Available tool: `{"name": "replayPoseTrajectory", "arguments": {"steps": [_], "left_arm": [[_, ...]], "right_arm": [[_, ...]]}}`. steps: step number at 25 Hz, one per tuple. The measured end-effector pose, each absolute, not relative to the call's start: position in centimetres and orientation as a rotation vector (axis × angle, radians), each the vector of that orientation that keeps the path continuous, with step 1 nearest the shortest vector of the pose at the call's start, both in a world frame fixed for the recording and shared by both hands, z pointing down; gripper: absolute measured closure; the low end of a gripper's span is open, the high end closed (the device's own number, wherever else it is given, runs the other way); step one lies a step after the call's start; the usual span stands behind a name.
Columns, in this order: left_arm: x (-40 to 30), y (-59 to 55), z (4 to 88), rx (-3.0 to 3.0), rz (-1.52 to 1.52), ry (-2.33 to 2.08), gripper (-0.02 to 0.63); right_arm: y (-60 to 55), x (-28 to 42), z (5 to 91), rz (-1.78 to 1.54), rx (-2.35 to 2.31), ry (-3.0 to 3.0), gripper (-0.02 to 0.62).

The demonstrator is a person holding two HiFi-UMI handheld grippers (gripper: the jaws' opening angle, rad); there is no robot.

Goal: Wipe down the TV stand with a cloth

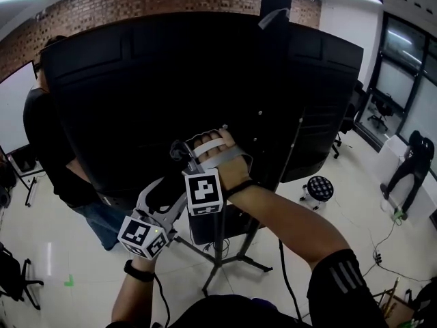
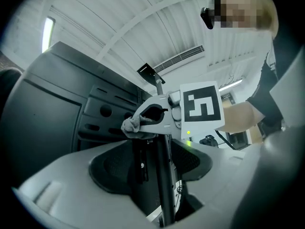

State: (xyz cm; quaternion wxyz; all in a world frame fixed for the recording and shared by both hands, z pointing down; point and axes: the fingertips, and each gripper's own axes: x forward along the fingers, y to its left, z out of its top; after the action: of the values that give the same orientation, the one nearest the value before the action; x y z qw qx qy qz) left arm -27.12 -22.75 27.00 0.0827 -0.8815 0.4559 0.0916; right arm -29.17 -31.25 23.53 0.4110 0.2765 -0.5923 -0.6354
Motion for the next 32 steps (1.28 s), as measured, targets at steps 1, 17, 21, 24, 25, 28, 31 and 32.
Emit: {"name": "replayPoseTrajectory", "arguments": {"steps": [1,17,21,24,25,28,31,32], "left_arm": [[-26.8,-22.6,26.7,-2.634,0.272,1.360,0.327],[-20.9,-22.0,22.6,-2.568,0.288,1.313,0.328],[-19.1,-22.3,22.1,-2.552,0.269,1.325,0.328],[-18.4,-22.9,22.1,-2.544,0.265,1.363,0.328],[-18.2,-23.0,22.4,-2.544,0.262,1.380,0.328],[-17.6,-23.2,23.3,-2.538,0.238,1.430,0.328],[-17.4,-23.5,24.2,-2.525,0.219,1.478,0.328],[-17.3,-23.6,24.6,-2.521,0.215,1.491,0.328]], "right_arm": [[-30.8,-29.1,23.4,-1.592,0.694,-1.541,0.574],[-26.4,-18.4,10.9,-1.594,0.892,-2.127,0.574],[-28.1,-16.5,9.9,-1.589,0.903,-2.176,0.574],[-29.5,-16.3,11.0,-1.610,0.867,-2.210,0.574],[-29.6,-16.3,11.3,-1.618,0.865,-2.234,0.575],[-29.7,-15.7,11.8,-1.630,0.869,-2.279,0.575],[-30.2,-15.1,12.9,-1.639,0.865,-2.267,0.575],[-30.3,-14.9,13.4,-1.635,0.858,-2.270,0.575]]}}
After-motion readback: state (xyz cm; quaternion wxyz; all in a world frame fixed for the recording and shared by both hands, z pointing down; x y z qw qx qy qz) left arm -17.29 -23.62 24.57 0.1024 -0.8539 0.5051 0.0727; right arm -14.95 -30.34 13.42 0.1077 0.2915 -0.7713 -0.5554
